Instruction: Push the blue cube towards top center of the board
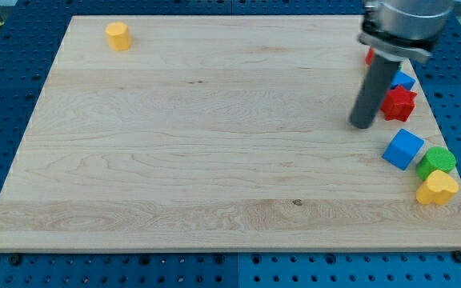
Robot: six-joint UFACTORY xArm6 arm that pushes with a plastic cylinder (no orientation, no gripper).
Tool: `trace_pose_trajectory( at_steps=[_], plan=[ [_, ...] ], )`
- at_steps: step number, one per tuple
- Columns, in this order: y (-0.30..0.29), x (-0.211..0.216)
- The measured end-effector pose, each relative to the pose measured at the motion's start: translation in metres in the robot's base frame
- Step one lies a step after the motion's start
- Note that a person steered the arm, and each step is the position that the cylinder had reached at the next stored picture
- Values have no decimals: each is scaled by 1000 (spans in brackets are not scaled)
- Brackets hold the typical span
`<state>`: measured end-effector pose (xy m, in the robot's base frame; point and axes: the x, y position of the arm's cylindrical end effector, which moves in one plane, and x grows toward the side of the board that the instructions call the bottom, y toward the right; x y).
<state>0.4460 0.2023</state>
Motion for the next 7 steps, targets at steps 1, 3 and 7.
trace_pose_trajectory(
  at_steps=[1,3,7],
  plan=[
    [48,16],
    [48,67],
    [-117,33]
  ],
)
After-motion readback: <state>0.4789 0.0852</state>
